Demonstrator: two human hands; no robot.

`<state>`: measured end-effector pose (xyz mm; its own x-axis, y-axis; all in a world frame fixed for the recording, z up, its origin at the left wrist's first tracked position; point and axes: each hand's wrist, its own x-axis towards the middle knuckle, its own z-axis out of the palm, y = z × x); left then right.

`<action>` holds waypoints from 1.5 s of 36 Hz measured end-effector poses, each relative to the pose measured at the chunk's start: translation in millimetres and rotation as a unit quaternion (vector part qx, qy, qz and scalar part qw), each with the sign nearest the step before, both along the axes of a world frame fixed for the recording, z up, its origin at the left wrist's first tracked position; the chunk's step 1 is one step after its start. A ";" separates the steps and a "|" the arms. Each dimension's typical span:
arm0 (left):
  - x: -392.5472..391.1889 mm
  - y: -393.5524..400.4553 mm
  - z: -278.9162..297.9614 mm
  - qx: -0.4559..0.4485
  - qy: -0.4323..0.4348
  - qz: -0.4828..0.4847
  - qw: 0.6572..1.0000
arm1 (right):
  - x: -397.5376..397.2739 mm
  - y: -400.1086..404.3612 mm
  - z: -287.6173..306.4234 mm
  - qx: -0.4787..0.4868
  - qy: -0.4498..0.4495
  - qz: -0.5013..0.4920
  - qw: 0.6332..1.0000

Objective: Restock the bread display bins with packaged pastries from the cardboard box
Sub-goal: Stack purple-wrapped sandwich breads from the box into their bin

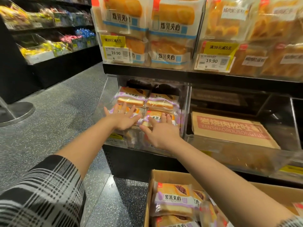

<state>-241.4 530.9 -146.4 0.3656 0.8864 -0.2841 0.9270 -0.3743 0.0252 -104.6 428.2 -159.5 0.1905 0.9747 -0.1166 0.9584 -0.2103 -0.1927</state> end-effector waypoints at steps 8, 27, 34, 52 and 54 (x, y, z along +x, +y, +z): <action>6.9 -28.9 -6.6 0.114 -0.243 0.012 0.963 | 4.1 -2.3 6.1 0.012 -0.002 0.030 0.999; 60.5 -159.1 -3.5 -0.225 -0.077 -0.241 0.941 | 93.1 -159.0 -5.6 0.072 0.219 0.100 0.968; 99.6 -194.3 -50.2 -0.227 -0.012 -0.287 0.931 | 141.3 -211.2 -42.9 -0.043 0.172 0.039 0.983; 169.8 -261.1 -115.7 -0.145 -0.013 -0.378 0.914 | 203.4 -247.9 -134.6 -0.290 0.032 -0.058 0.955; 171.2 -262.5 -119.4 -0.146 -0.010 -0.374 0.916 | 206.9 -250.4 -134.8 -0.284 0.056 -0.064 0.955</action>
